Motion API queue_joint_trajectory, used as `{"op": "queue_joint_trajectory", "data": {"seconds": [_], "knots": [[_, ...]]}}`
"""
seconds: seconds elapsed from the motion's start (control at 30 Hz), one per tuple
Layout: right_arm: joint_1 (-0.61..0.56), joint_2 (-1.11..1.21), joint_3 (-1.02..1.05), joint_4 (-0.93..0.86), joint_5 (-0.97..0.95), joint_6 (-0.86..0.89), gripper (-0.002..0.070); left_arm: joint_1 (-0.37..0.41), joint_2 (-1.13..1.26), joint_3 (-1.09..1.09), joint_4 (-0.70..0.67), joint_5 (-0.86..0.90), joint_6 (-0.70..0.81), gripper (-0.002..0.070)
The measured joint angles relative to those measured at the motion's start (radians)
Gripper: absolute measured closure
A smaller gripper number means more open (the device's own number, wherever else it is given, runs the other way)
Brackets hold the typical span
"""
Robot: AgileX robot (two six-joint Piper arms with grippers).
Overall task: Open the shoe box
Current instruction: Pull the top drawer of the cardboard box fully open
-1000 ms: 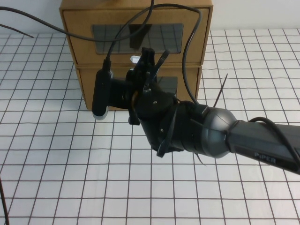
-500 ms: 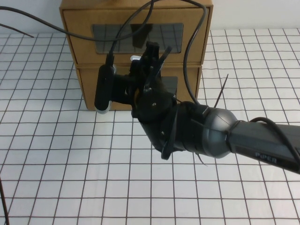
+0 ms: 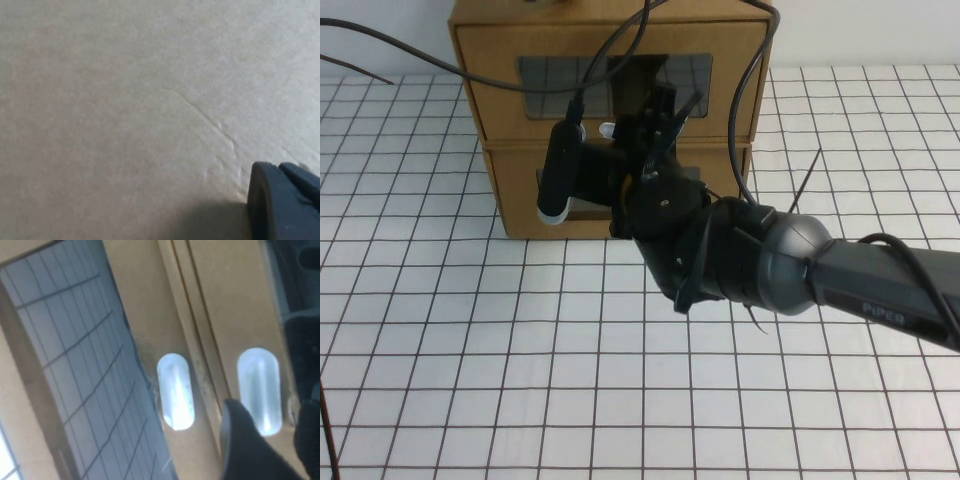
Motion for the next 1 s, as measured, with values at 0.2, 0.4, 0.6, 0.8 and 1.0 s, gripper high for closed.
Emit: {"op": "queue_joint_trajectory", "data": {"seconds": [0.2, 0.4, 0.6, 0.8, 1.0], "knots": [[-0.014, 0.040, -0.042, -0.004, -0.002, 0.000, 0.0454, 0.000, 0.000, 0.000, 0.000, 0.000, 0.000, 0.0677], [-0.016, 0.047, -0.050, -0.005, -0.002, 0.000, 0.0454, 0.000, 0.000, 0.000, 0.000, 0.000, 0.000, 0.0677], [-0.021, 0.047, -0.050, -0.011, -0.009, 0.000, 0.0510, 0.000, 0.000, 0.000, 0.000, 0.000, 0.000, 0.0677], [-0.023, 0.047, -0.050, -0.015, -0.019, 0.000, 0.0652, 0.000, 0.000, 0.000, 0.000, 0.000, 0.000, 0.0677], [-0.023, 0.047, -0.050, -0.015, -0.009, -0.053, 0.0664, 0.000, 0.000, 0.000, 0.000, 0.000, 0.000, 0.0677]]}}
